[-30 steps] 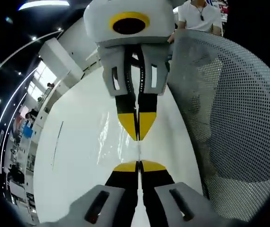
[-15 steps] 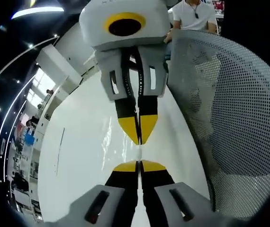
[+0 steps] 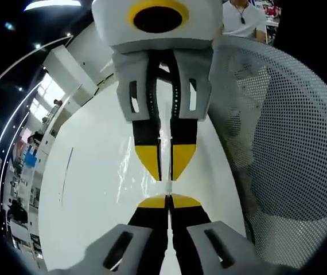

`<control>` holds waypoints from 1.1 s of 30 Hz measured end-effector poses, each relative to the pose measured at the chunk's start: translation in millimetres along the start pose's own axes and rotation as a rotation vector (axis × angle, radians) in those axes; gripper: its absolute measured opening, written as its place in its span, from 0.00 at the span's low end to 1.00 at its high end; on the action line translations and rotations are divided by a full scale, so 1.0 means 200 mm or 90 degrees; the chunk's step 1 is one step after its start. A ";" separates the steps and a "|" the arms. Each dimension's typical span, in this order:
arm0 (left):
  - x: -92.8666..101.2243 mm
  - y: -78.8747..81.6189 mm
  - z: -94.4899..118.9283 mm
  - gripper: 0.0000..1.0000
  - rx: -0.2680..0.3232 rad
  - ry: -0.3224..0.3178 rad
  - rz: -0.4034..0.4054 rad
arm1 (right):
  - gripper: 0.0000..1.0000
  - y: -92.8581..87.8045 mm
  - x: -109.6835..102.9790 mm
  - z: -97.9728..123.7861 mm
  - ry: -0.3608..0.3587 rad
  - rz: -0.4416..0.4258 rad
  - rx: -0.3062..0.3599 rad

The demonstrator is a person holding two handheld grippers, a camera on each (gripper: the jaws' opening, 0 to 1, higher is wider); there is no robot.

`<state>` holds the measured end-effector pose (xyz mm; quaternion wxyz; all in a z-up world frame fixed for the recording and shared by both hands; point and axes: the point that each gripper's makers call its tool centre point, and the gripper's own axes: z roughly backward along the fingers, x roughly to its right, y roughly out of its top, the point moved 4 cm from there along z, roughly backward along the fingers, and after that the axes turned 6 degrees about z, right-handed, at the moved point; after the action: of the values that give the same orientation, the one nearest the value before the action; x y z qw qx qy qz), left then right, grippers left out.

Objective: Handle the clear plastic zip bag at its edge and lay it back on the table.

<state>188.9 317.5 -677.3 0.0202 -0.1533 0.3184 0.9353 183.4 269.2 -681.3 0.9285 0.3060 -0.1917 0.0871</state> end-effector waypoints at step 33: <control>0.02 0.00 0.00 0.00 -0.004 -0.009 0.050 | 0.00 0.02 -0.03 -0.03 0.004 -0.020 0.005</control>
<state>184.2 316.9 -677.6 -0.0146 -0.1343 0.3210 0.9374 178.5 276.0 -684.7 0.9291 0.3127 -0.1833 0.0741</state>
